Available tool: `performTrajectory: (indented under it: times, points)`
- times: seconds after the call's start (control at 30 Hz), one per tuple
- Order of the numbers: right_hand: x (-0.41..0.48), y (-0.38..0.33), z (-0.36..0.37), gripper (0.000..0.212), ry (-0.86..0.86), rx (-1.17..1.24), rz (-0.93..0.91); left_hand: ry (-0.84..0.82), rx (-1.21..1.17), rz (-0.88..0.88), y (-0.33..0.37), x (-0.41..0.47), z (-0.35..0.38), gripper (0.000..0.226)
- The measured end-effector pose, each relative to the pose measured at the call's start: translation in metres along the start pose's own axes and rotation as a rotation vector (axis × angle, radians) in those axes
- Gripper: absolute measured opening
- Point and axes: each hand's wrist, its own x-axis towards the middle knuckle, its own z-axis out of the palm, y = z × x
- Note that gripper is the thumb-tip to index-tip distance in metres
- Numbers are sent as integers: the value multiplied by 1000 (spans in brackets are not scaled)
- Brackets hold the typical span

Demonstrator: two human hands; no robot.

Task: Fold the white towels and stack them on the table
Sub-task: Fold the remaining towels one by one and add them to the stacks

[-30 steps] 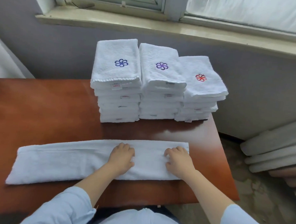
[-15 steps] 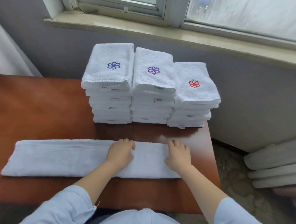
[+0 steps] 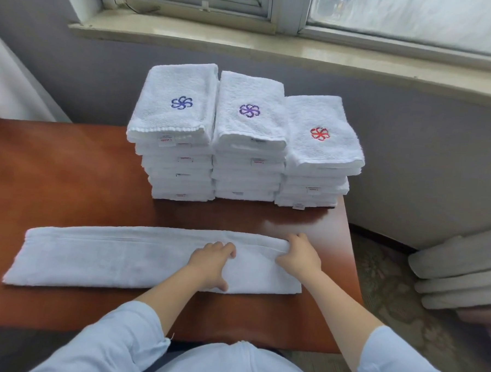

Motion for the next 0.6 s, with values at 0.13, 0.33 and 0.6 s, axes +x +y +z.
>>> performTrajectory:
  times: [0.13, 0.33, 0.6]
  points:
    - [2, -2, -17, 28, -32, 255, 12, -21, -390, 15, 7, -1, -8, 57]
    - [-8, -32, -37, 21, -344, 803, -53, -154, -1194, -28, 38, -16, -40, 53]
    - [-16, -109, -17, 27, -135, 1042, -144, 59, -1251, -211, -15, -40, -67, 61]
